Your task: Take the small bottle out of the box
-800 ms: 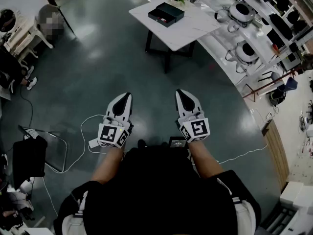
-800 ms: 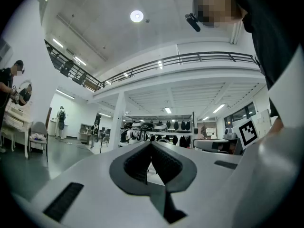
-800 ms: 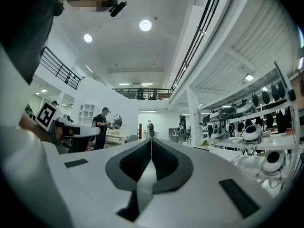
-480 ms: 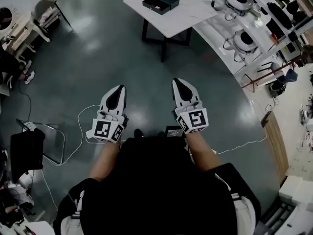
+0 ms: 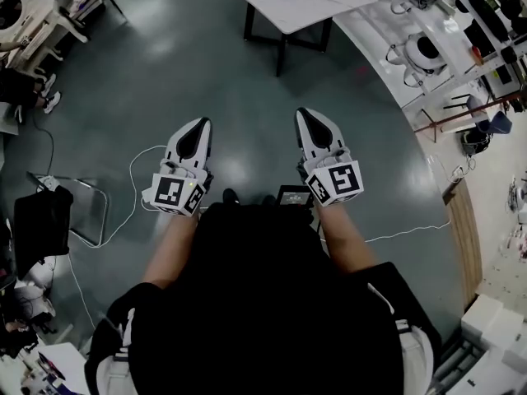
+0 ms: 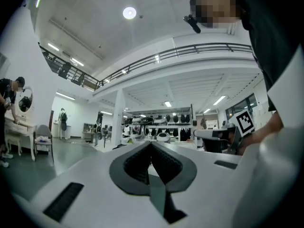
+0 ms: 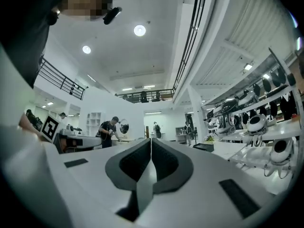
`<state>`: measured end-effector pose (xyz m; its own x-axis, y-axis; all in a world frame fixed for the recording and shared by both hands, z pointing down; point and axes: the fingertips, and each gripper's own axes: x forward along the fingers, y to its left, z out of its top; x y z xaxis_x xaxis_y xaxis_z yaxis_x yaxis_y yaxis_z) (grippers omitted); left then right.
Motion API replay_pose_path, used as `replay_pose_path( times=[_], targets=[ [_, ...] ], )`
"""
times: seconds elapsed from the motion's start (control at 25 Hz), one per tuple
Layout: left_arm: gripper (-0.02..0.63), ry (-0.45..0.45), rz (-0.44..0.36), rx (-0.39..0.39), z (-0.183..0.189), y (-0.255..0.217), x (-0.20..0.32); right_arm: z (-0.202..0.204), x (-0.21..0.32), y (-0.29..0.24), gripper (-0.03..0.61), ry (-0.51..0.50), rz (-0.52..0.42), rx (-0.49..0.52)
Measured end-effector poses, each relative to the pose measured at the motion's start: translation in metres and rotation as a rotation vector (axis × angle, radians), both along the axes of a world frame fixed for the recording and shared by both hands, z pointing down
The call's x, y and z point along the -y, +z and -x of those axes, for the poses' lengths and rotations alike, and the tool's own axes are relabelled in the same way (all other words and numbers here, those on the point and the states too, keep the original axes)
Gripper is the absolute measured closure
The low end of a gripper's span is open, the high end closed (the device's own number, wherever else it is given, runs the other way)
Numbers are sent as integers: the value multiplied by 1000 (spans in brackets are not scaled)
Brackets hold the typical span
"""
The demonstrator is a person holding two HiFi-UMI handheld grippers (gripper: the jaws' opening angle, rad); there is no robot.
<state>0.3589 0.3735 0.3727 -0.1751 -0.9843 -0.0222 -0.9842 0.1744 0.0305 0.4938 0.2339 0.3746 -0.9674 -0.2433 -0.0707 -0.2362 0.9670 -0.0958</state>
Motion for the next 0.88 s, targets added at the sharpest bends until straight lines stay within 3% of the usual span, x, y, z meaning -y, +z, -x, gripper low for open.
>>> replay_pose_path(
  times=[0.44,0.88],
  targets=[
    [598,-41,42,-66,-4,35,10,0,31,39,545,-61,112,-11],
    [598,-22,9,-115,92,50,68,91,85,52,545,-58,124,-69]
  ],
)
